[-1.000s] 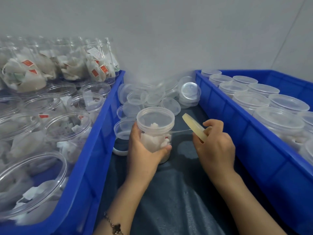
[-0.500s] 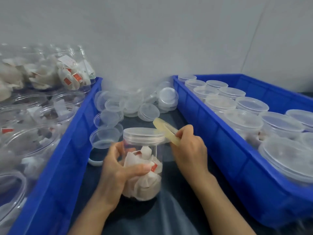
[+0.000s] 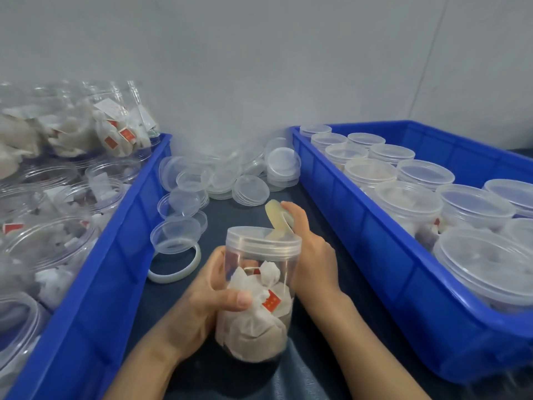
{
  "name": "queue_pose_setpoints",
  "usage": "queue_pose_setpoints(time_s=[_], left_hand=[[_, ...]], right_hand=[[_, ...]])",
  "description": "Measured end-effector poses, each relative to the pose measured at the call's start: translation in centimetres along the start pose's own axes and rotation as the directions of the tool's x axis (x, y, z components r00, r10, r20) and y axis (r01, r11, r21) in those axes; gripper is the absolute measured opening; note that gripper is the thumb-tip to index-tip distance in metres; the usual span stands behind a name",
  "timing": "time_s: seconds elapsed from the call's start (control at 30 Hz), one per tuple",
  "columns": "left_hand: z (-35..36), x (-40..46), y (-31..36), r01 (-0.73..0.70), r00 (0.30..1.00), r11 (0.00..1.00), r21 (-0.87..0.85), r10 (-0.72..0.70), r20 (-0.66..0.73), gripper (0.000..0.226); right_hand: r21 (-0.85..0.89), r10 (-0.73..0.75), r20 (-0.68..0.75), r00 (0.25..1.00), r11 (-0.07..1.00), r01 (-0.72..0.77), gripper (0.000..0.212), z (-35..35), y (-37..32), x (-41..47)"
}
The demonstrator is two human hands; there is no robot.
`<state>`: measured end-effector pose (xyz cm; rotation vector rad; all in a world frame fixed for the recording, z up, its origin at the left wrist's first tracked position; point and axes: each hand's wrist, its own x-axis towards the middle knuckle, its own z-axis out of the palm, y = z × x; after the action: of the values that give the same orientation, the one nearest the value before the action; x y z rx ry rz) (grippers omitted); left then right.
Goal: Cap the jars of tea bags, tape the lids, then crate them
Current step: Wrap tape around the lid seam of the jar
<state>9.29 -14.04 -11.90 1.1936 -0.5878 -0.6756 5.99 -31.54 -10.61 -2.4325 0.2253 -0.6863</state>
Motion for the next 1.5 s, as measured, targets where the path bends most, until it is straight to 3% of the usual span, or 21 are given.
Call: queue_pose_setpoints(time_s=[0.13, 0.27, 0.3, 0.37, 0.43, 0.53, 0.6, 0.7, 0.77, 0.83, 0.97, 1.03, 1.13, 1.2, 1.3, 1.37, 1.4, 1.47, 1.5], left_hand=[[0.8, 0.6, -0.2, -0.003, 1.000, 1.000, 0.015, 0.003, 0.003, 0.081], [1.4, 1.1, 0.3, -0.017, 0.975, 1.000, 0.024, 0.022, -0.221, 0.086], [1.3, 0.9, 0.4, -0.052, 0.945, 0.996, 0.070, 0.071, -0.318, 0.089], [0.9, 0.4, 0.4, -0.128, 0.816, 0.955, 0.267, 0.255, -0.519, 0.089], [1.4, 0.1, 0.6, -0.171, 0.679, 0.859, 0.483, 0.458, -0.574, 0.064], [2.1, -0.4, 0.3, -0.137, 0.576, 0.763, 0.631, 0.580, -0.576, 0.036], [2.5, -0.8, 0.2, -0.101, 0.606, 0.738, 0.667, 0.578, -0.547, 0.061], [2.9, -0.7, 0.6, -0.015, 0.757, 0.749, 0.662, 0.441, -0.482, 0.117], [3.0, -0.2, 0.9, 0.062, 0.804, 0.742, 0.668, 0.359, -0.474, 0.132], [2.7, 0.2, 0.9, 0.065, 0.822, 0.764, 0.642, 0.324, -0.468, 0.124], [0.9, 0.3, 1.1, -0.036, 0.758, 0.898, 0.439, 0.311, -0.573, 0.089], [0.4, 0.0, 1.2, -0.104, 0.755, 0.929, 0.354, 0.306, -0.581, 0.078], [-0.2, -0.2, 1.0, -0.140, 0.748, 0.945, 0.294, 0.296, -0.594, 0.076], [-0.4, 0.0, 0.8, -0.135, 0.738, 0.943, 0.305, 0.301, -0.604, 0.077], [-0.2, -0.1, 0.6, -0.099, 0.711, 0.916, 0.390, 0.339, -0.616, 0.089], [0.2, -0.4, 0.8, 0.038, 0.619, 0.827, 0.561, 0.421, -0.663, 0.103], [0.5, -0.5, 1.1, 0.144, 0.552, 0.738, 0.660, 0.494, -0.672, 0.110], [0.9, -0.5, 1.3, 0.289, 0.466, 0.544, 0.788, 0.639, -0.612, 0.115], [1.1, -0.5, 1.3, 0.310, 0.446, 0.500, 0.809, 0.675, -0.588, 0.114]], right_hand=[[-0.108, 0.003, -0.022, 1.000, 0.994, -0.006, 0.078, 0.1, 0.1, 0.0], [-0.062, -0.028, 0.000, 1.000, 0.998, 0.028, 0.046, 0.1, -0.1, -0.2], [-0.054, -0.036, 0.013, 0.999, 0.998, 0.037, 0.045, 0.2, -0.1, -0.3], [-0.034, -0.040, 0.037, 0.999, 0.999, 0.041, 0.045, 0.2, -0.1, -0.3], [0.006, -0.039, 0.071, 0.997, 0.999, 0.039, 0.048, 0.1, -0.2, -0.3], [0.045, -0.044, 0.096, 0.994, 0.998, 0.040, 0.051, 0.2, -0.3, -0.4], [0.047, -0.041, 0.093, 0.995, 0.998, 0.037, 0.051, 0.2, -0.3, -0.5], [0.030, -0.050, 0.072, 0.996, 0.998, 0.048, 0.047, 0.3, -0.2, -0.6], [0.047, -0.052, 0.077, 0.996, 0.998, 0.049, 0.048, 0.3, -0.1, -0.6], [0.079, -0.074, 0.109, 0.991, 0.995, 0.065, 0.051, 0.2, -0.1, -0.6], [0.427, -0.115, 0.155, 0.981, 0.903, 0.039, 0.061, -0.1, -0.4, -0.9], [0.483, -0.121, 0.129, 0.984, 0.874, 0.044, 0.057, -0.2, -0.5, -1.0], [0.396, -0.106, 0.073, 0.992, 0.916, 0.069, 0.045, -0.2, -0.2, -0.7], [0.248, -0.123, -0.011, 0.992, 0.961, 0.122, 0.032, -0.4, 0.1, -0.6], [-0.045, -0.361, -0.247, 0.900, 0.931, 0.361, 0.020, -0.5, 0.5, -0.5], [-0.256, -0.516, -0.372, 0.772, 0.856, 0.449, 0.023, -0.5, 0.9, -0.6], [-0.326, -0.557, -0.421, 0.716, 0.830, 0.454, 0.025, -0.5, 1.0, -0.7], [-0.394, -0.585, -0.511, 0.630, 0.810, 0.434, 0.023, -0.7, 1.3, -0.8], [-0.404, -0.591, -0.538, 0.601, 0.807, 0.432, 0.020, -0.8, 1.5, -0.8]])
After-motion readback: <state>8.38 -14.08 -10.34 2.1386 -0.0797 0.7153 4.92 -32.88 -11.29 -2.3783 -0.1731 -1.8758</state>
